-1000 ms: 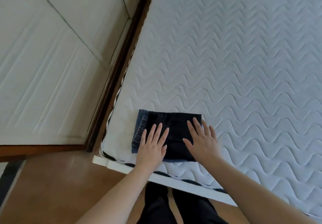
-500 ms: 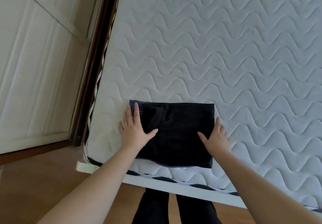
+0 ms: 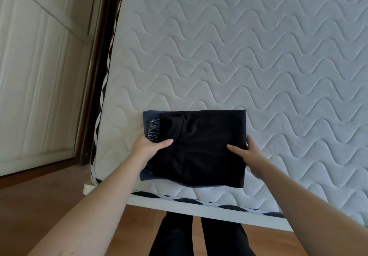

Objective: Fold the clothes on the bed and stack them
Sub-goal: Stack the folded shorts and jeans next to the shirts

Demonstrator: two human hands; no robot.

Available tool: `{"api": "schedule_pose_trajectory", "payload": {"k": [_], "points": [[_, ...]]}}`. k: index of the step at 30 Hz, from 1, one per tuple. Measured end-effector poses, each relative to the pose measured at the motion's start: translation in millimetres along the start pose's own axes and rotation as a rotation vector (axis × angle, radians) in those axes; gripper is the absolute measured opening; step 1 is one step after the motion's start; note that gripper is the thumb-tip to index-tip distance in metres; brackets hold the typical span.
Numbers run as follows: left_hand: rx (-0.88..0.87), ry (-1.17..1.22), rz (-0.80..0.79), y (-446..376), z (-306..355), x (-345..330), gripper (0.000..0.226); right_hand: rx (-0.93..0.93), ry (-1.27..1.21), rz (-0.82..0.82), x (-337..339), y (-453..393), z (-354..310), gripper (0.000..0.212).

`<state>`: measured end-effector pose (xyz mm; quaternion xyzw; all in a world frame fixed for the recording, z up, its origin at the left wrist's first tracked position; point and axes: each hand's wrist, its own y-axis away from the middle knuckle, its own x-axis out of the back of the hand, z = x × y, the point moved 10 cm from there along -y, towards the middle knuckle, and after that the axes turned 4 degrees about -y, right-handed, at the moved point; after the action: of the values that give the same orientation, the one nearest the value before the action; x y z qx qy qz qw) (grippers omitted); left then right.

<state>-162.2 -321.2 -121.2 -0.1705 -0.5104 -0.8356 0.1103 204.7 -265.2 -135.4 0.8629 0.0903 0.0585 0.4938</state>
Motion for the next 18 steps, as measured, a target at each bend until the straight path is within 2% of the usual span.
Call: {"api": "schedule_pose_trajectory", "payload": {"k": [6, 10, 15, 18], "points": [[-0.089, -0.046, -0.077, 9.4, 1.0, 1.7, 0.097, 0.024, 0.004, -0.069, -6.3, 6.6, -0.7, 0.066], [-0.149, -0.06, -0.139, 14.5, 3.2, -0.6, 0.08, 0.095, -0.023, -0.028, -11.2, 16.0, -2.6, 0.057], [-0.24, -0.059, -0.069, 31.0, 9.7, 1.7, 0.065, 0.23, 0.033, 0.061, -8.5, 36.1, -12.1, 0.052], [-0.251, -0.029, -0.055, 51.2, 11.4, 2.7, 0.064, 0.307, 0.07, 0.131, -3.6, 58.1, -24.9, 0.05]]}}
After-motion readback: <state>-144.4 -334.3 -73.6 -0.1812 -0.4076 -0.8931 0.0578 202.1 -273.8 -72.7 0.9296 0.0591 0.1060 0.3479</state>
